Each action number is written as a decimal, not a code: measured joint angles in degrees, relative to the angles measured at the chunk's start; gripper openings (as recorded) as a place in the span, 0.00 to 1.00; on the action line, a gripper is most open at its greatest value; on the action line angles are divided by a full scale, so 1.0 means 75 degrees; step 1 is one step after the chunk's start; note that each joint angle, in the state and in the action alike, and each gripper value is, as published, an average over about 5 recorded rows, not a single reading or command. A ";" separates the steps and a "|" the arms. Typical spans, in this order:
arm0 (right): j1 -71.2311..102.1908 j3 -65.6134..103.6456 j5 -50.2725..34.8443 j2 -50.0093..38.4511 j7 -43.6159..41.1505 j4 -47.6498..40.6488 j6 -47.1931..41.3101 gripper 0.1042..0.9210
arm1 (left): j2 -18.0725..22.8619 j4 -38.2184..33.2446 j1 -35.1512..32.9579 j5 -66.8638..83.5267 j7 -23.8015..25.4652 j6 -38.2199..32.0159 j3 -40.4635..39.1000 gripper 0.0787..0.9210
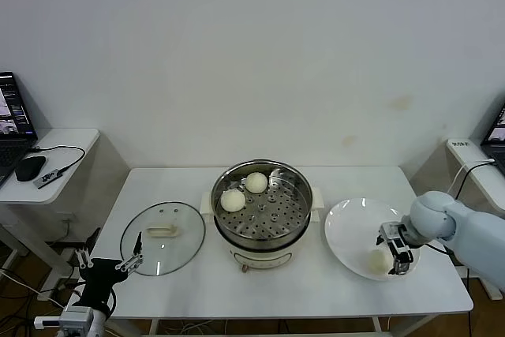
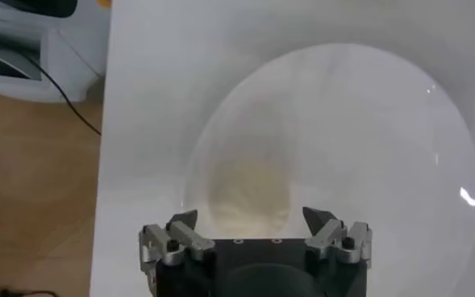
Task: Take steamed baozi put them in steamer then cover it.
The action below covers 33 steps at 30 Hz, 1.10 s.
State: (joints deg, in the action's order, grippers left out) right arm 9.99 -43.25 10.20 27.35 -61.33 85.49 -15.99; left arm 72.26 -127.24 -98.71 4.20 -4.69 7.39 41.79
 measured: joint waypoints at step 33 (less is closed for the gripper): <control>-0.1798 -0.0489 -0.0819 -0.0077 -0.0527 -0.0004 -0.0169 0.56 | -0.0093 -0.0079 0.0091 0.0015 0.0006 0.0011 -0.0059 0.88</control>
State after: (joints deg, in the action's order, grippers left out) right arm -3.50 -46.92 4.06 26.77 -65.28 85.46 -17.26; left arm 71.56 -127.84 -98.03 4.31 -4.65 7.47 41.35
